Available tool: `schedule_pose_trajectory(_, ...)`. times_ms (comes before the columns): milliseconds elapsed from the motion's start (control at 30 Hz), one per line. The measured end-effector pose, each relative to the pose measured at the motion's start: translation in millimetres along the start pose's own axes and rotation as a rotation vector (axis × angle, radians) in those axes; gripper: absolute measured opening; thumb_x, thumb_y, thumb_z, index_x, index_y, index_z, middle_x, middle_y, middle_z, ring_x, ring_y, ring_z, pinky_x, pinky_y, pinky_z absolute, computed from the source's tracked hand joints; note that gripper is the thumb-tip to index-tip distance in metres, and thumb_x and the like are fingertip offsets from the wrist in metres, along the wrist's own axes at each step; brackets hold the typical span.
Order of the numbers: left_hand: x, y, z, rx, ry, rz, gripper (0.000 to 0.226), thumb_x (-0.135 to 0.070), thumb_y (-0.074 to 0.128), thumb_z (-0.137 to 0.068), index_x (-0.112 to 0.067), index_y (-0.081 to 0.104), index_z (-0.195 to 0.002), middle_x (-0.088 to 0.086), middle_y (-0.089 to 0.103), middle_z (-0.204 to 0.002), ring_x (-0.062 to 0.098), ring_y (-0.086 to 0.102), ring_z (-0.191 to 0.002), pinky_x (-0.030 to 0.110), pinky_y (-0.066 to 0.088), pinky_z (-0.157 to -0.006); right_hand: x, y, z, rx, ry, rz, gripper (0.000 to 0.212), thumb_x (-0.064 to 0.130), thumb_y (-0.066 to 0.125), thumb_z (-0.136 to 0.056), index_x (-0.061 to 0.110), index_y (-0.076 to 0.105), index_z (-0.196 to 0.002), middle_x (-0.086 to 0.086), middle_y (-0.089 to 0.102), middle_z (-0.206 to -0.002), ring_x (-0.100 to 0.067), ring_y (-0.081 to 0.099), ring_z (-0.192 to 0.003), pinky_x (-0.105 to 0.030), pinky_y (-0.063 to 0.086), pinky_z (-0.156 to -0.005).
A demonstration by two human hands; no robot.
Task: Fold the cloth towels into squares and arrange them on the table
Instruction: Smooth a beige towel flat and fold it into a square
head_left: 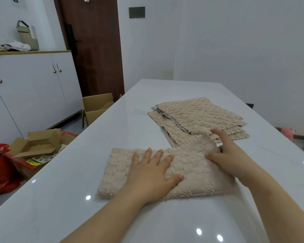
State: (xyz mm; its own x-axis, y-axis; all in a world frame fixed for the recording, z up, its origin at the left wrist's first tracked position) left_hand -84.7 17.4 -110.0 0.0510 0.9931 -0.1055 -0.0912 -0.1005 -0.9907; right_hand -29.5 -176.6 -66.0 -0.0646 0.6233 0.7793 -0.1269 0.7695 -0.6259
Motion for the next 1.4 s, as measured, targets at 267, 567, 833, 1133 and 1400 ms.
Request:
schedule_pose_trajectory(267,0.4,-5.5,9.1,-0.108,-0.024,0.016,0.072,-0.073,0.016,-0.084,-0.040,0.000,-0.146,-0.010,-0.008,-0.158,0.015,-0.019,-0.143,0.050,-0.010,-0.116,-6.6,-3.8,4.2,0.131,0.092,0.061,0.067,0.024,0.063,-0.084,0.039,0.026,-0.138,-0.004,0.056,-0.103,-0.016,0.058,-0.080,-0.026,0.045,-0.062)
schedule_pose_trajectory(567,-7.6,1.1,6.8,-0.039,-0.066,0.011,0.074,-0.075,0.015,-0.083,-0.039,0.001,-0.146,-0.008,-0.006,-0.158,0.019,-0.014,-0.145,0.053,-0.010,-0.114,-4.5,-13.8,3.4,0.040,0.072,-0.066,0.063,0.008,0.063,-0.084,0.035,0.037,-0.135,-0.005,0.060,-0.090,-0.023,0.063,-0.076,-0.034,0.052,-0.065)
schedule_pose_trajectory(833,-11.0,0.3,7.4,-0.058,-0.071,0.020,0.075,-0.075,0.015,-0.083,-0.038,0.002,-0.147,-0.008,-0.006,-0.158,0.019,-0.013,-0.145,0.053,-0.008,-0.114,-4.9,-18.6,7.1,0.111,0.119,-0.057,0.066,0.018,0.065,-0.084,0.038,0.031,-0.136,-0.006,0.057,-0.094,-0.021,0.054,-0.069,-0.029,0.042,-0.059)
schedule_pose_trajectory(1133,-1.9,2.8,9.8,-0.042,-0.080,-0.008,0.073,-0.074,0.013,-0.083,-0.041,-0.001,-0.146,-0.010,-0.006,-0.158,0.017,-0.012,-0.145,0.053,-0.008,-0.115,1.4,-13.9,3.8,0.027,0.039,-0.106,0.063,0.006,0.062,-0.083,0.035,0.040,-0.134,0.001,0.055,-0.091,-0.019,0.058,-0.081,-0.034,0.050,-0.072)
schedule_pose_trajectory(1400,-3.4,3.1,10.9,-0.035,-0.084,-0.006,0.073,-0.074,0.012,-0.083,-0.040,-0.002,-0.146,-0.010,-0.007,-0.158,0.018,-0.013,-0.145,0.053,-0.009,-0.115,14.3,-14.6,7.3,0.002,0.043,-0.352,0.059,0.008,0.064,-0.083,0.037,0.044,-0.131,-0.002,0.050,-0.095,-0.022,0.058,-0.080,-0.032,0.050,-0.070)
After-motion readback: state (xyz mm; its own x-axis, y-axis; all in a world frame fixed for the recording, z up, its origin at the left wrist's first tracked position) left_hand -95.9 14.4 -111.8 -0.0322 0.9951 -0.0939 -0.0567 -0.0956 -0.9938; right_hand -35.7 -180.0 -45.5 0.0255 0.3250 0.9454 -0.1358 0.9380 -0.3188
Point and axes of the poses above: each hand's wrist, its own z-axis away from the middle knuckle, its own y-axis out of the palm, x = y × z, the point moved 2 cm from there along -z, towards the middle knuckle
